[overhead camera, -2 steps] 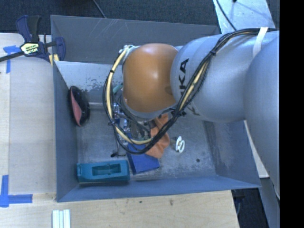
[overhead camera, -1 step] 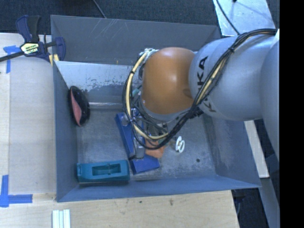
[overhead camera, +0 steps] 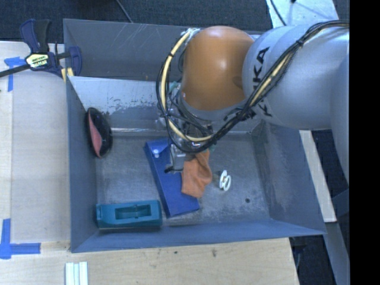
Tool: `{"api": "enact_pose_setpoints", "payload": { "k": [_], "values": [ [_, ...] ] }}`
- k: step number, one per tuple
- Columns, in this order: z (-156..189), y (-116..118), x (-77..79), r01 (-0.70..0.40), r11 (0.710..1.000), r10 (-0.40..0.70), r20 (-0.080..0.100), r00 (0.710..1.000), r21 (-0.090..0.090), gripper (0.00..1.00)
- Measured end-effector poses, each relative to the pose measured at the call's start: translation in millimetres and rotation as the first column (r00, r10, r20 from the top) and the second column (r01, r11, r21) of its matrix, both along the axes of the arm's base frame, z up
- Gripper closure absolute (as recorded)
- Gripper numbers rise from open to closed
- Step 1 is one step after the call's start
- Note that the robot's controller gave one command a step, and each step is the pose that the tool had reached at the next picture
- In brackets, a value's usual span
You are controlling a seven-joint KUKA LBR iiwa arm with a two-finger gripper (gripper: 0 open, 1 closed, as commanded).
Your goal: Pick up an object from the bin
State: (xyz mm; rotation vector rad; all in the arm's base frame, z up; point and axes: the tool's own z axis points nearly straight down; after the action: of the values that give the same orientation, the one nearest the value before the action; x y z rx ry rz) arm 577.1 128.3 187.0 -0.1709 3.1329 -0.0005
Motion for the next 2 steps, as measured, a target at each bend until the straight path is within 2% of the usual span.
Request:
{"api": "enact_pose_setpoints", "payload": {
  "k": [1,2],
  "values": [
    [-36,-37,-22.3,-0.048,0.999,0.048,0.005,0.999,0.001,0.00],
    [-63,-47,-23.9,-0.024,1.000,0.024,-0.007,1.000,0.000,0.00]
  ]
}}
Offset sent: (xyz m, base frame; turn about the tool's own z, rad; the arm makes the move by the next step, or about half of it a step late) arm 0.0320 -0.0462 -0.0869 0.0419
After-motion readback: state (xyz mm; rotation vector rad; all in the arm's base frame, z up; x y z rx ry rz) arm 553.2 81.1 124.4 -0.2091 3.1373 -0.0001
